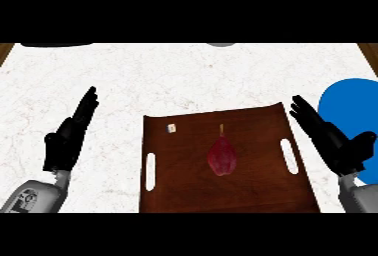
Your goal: Pick the pear from the tray and place it in the plate
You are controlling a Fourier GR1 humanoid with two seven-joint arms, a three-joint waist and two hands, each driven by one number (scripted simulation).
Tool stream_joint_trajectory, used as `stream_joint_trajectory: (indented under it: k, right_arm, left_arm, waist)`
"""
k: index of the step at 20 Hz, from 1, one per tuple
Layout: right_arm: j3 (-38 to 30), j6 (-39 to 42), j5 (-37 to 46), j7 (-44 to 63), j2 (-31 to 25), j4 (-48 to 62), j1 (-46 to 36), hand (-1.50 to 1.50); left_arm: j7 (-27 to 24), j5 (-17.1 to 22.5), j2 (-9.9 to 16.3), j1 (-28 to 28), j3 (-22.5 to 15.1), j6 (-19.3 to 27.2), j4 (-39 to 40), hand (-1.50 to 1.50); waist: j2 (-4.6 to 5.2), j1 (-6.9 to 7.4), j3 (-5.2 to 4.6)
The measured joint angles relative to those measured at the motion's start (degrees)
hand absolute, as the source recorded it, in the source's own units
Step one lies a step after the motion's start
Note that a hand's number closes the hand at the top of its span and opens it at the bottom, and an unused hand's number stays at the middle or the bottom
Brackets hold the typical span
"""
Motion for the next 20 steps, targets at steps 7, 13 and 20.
stream_joint_trajectory:
  k: [7,13,20]
  right_arm:
    - [-3.29,-15.04,-3.92,7.74,11.97,2.66,-6.42,1.50]
    - [-3.64,-41.87,4.13,6.36,21.53,3.54,-8.33,-1.50]
    - [11.03,-66.29,14.12,9.17,26.33,2.05,-9.95,-1.50]
  left_arm:
    - [-3.21,1.85,-0.75,1.36,1.40,-2.26,2.58,0.00]
    - [-5.41,4.26,-1.48,3.65,2.47,-4.37,4.30,0.00]
    - [-9.62,5.69,-1.96,4.92,4.49,-7.45,8.19,0.00]
  waist:
    - [-2.04,2.88,-1.24]
    - [-2.66,2.80,-1.18]
    - [-2.99,2.10,-1.02]
